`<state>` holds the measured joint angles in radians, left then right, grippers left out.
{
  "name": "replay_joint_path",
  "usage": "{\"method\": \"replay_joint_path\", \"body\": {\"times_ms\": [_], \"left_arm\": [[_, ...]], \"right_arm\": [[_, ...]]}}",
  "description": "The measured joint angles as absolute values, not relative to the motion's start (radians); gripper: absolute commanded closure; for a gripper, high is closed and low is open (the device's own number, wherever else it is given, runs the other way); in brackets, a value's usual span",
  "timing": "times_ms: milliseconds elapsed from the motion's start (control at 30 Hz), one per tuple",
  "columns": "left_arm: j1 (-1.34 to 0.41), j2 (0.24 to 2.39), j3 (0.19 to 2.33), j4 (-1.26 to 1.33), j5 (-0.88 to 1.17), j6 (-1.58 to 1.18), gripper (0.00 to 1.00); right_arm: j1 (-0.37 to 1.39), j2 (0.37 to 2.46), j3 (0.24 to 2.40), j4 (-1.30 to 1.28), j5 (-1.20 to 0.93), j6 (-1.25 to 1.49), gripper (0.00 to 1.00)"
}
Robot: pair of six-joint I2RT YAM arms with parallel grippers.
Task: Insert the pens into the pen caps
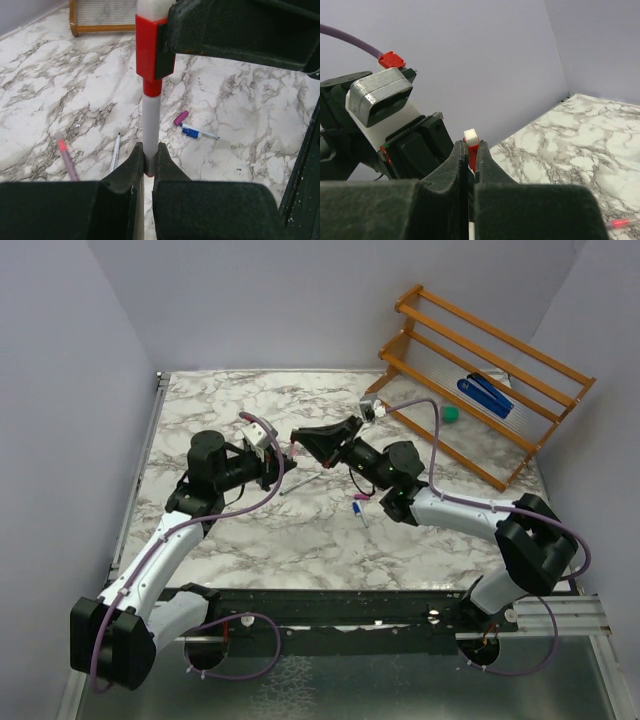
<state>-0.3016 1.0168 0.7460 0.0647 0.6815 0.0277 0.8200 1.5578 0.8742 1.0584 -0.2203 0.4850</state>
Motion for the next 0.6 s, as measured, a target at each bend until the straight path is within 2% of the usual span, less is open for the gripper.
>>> {"method": "replay_joint_path", "body": {"times_ms": [600], "left_arm": [[-0.335, 1.05, 0.761, 0.051, 0.427, 0.016, 1.0]], "right_arm": [[0.892, 1.573, 1.051, 0.651, 0.08, 0.57, 0.99]]}}
